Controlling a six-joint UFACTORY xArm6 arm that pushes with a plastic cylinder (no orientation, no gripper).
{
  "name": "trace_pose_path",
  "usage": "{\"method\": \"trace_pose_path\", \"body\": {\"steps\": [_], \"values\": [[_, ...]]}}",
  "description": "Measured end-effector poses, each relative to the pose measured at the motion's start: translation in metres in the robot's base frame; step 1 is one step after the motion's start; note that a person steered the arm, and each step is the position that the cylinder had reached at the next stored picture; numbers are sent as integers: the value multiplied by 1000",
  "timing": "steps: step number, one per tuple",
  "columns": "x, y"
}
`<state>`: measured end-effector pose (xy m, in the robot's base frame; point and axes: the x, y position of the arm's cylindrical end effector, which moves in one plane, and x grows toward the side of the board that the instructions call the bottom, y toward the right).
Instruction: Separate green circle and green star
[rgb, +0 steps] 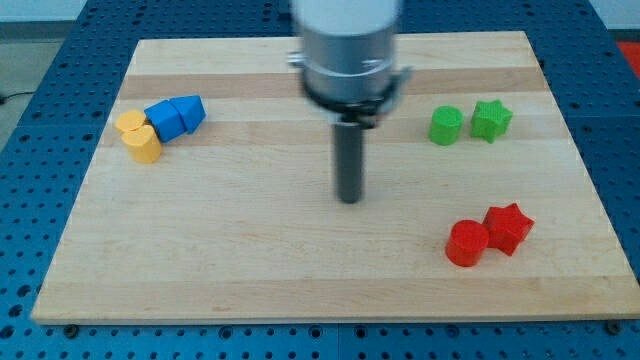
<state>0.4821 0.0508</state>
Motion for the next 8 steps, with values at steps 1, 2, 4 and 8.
{"method": "trace_pose_path", "body": {"steps": [1, 2, 4, 8], "values": [[-11, 89], [-52, 166], [-108, 195], [-79, 66]]}}
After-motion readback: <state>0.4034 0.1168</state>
